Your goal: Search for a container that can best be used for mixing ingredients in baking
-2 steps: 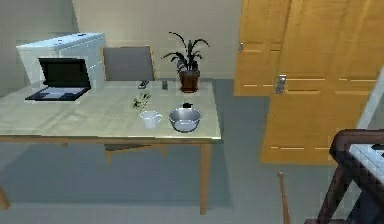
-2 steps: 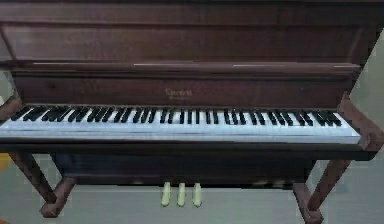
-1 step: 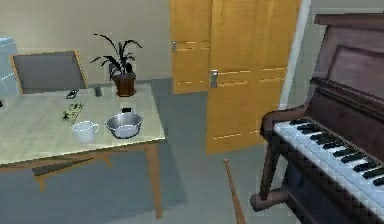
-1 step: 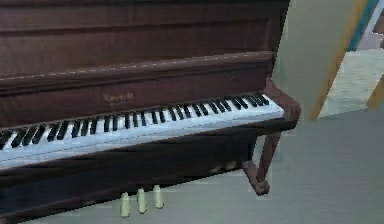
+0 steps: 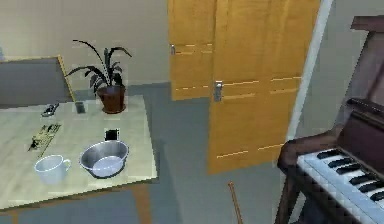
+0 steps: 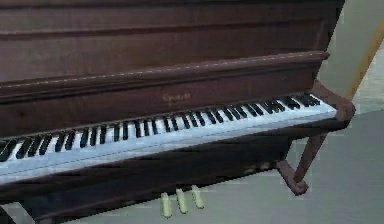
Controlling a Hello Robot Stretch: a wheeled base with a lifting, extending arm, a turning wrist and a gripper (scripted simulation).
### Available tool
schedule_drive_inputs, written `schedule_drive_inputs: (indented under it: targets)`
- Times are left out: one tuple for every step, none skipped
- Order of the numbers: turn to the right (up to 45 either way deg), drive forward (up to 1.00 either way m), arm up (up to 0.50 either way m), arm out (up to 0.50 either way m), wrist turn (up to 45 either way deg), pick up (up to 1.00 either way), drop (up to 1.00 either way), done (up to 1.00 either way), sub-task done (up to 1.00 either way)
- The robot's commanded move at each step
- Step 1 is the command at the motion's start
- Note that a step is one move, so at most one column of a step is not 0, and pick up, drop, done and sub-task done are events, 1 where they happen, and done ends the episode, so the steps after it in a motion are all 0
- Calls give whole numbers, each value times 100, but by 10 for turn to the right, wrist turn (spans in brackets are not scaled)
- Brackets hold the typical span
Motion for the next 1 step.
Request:
schedule_drive_inputs:
  targets:
    - [-240, 0, 0, 0, 0, 0, 0, 0, 0]
